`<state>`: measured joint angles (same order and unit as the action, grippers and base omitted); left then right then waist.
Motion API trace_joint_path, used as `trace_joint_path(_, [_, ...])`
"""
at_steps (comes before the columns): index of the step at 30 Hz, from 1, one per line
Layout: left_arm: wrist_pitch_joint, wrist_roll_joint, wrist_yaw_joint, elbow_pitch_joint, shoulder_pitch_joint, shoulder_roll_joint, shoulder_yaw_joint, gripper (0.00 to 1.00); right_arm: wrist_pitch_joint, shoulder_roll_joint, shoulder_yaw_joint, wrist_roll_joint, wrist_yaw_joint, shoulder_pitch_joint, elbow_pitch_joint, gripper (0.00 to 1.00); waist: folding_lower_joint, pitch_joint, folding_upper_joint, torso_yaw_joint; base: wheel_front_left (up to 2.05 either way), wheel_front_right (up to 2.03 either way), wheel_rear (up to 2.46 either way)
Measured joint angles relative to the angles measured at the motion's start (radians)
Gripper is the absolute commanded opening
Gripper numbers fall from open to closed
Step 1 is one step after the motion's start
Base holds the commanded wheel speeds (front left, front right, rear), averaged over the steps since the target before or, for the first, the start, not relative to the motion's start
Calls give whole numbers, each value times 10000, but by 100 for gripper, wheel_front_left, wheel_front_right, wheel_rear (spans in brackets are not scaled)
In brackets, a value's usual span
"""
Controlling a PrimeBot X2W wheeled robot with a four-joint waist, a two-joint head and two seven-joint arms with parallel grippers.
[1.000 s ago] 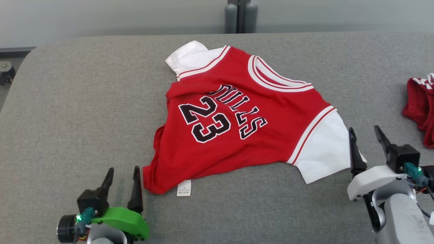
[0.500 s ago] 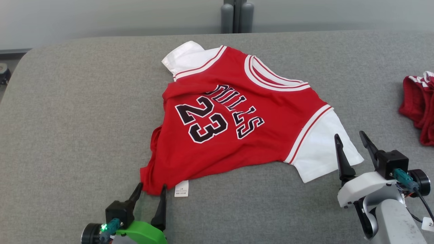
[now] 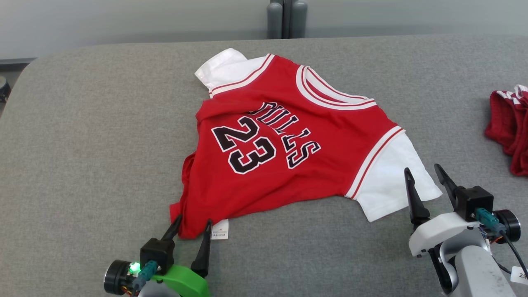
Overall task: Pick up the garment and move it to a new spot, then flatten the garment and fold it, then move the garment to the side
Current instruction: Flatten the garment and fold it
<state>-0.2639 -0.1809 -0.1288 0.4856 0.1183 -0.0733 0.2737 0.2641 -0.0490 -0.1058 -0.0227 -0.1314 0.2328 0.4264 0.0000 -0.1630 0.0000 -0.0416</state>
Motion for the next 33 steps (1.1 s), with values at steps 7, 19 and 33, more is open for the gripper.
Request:
trace_joint_path(7, [0,165,-2,113,-10,-10,107,100,0,-2,12,-6,0,-1,79,100,0,35,0,18,0,0,0])
trace_joint_path(19, [0,67,-2,316,190,36,-174,0,0,0,102,-48,0,-46,109,100,0,-41,0,58,0,0,0])
trace_joint_path(33, [0,-700,-2,372,2129,-522,-961,3,0,0,451,-140,0,226,104,100,0,-458,0,359,0,0,0])
